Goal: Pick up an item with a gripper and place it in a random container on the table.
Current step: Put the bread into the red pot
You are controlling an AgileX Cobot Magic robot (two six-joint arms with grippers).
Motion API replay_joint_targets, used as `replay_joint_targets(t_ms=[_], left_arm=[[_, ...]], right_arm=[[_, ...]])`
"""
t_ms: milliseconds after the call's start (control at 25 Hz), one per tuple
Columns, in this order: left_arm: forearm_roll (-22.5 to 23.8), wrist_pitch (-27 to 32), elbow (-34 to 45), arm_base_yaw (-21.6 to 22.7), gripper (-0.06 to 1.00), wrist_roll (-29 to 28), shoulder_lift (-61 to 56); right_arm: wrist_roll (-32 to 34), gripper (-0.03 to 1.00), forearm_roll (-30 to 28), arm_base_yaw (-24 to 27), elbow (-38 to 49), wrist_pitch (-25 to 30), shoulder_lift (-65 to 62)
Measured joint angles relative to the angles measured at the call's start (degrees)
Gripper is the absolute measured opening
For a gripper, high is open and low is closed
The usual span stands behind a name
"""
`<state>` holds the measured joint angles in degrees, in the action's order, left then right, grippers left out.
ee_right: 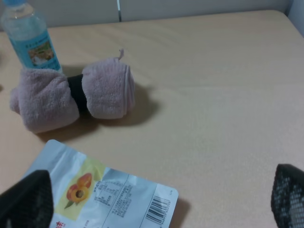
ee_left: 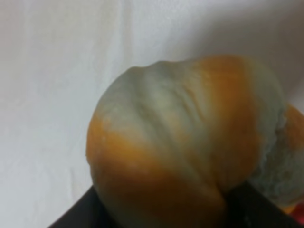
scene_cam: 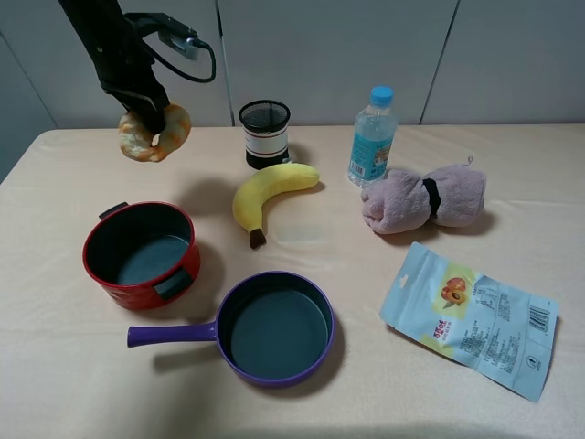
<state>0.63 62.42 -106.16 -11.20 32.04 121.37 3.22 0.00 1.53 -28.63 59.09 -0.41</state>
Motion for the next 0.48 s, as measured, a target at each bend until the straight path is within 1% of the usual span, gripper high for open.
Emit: replay_joint_targets(t_ms=[240, 480], left_arm=[[-0.63, 4.80, -0.01, 0.00, 0.43, -4.56, -2.53], [-0.63, 4.80, -0.01, -0.17, 0.43, -6.65, -3.76]], right_arm=[[0.00, 0.69, 0.00, 0.00, 0.00, 0.00, 0.00], [0.00, 0.69, 0.00, 0.00, 0.00, 0.00, 0.00]])
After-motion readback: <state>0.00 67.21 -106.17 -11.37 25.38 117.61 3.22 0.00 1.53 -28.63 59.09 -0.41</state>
